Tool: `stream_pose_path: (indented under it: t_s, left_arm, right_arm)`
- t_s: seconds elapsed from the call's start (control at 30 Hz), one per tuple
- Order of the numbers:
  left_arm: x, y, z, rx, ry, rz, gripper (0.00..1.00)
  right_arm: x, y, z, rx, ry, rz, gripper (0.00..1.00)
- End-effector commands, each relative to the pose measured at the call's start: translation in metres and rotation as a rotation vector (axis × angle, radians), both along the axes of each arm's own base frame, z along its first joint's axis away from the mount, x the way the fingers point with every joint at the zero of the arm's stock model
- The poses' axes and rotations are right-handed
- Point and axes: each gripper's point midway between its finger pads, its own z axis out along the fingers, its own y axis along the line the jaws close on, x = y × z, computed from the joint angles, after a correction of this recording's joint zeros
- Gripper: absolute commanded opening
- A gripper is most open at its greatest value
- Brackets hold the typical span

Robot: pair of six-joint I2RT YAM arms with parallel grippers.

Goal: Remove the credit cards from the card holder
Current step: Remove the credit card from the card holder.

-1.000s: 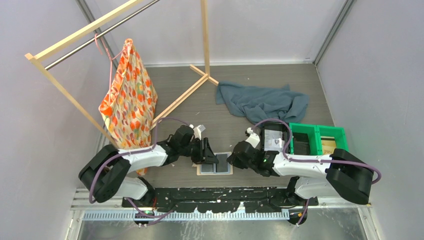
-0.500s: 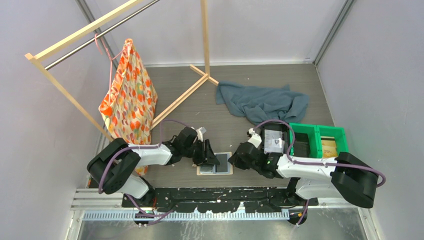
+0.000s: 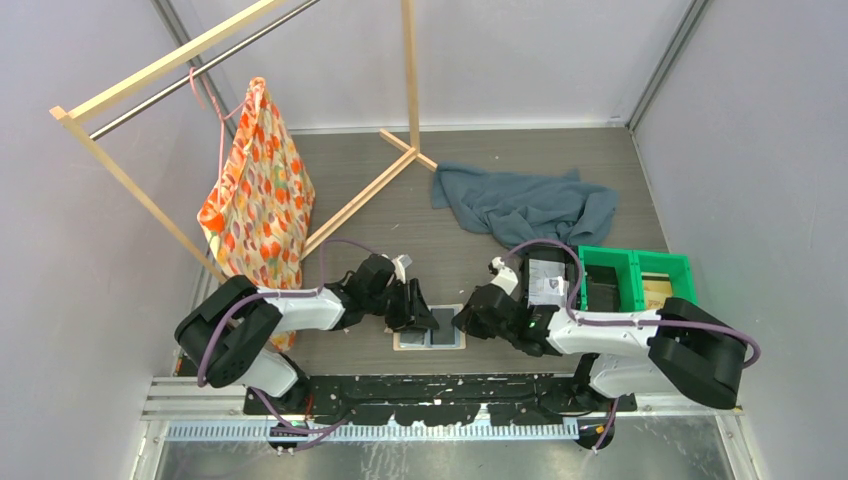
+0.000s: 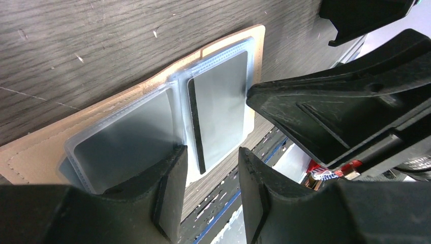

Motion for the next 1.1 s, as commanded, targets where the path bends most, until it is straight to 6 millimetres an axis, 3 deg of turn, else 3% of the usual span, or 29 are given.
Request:
stream_pose_path:
  t_s: [0.0,0.47,0.8,0.97,1.07]
  left_arm:
    - [0.008,-0.004,0.003,0.002,-0.028,0.01,0.43]
    - [0.011,-0.005,0.001,-0.047,-0.042,0.052,0.41]
    - [0.014,-0.002,0.007,-0.063,-0.07,0.089,0.26]
    - [0.016,0.001,0.013,-0.075,-0.101,0.107,0.26]
    - [0.016,0.002,0.018,-0.094,-0.121,0.111,0.3]
  right_arm:
    - [0.004,0.007,-0.001,0.027,-0.006,-0.001,0.16]
    - [-0.001,0.012,-0.014,0.064,0.025,0.005,0.13]
    - [-0.003,0.01,-0.022,0.062,0.045,-0.01,0.12]
    - [-0.004,0.008,-0.026,0.054,0.056,-0.019,0.11]
    - [-0.004,0.009,-0.029,0.05,0.063,-0.018,0.11]
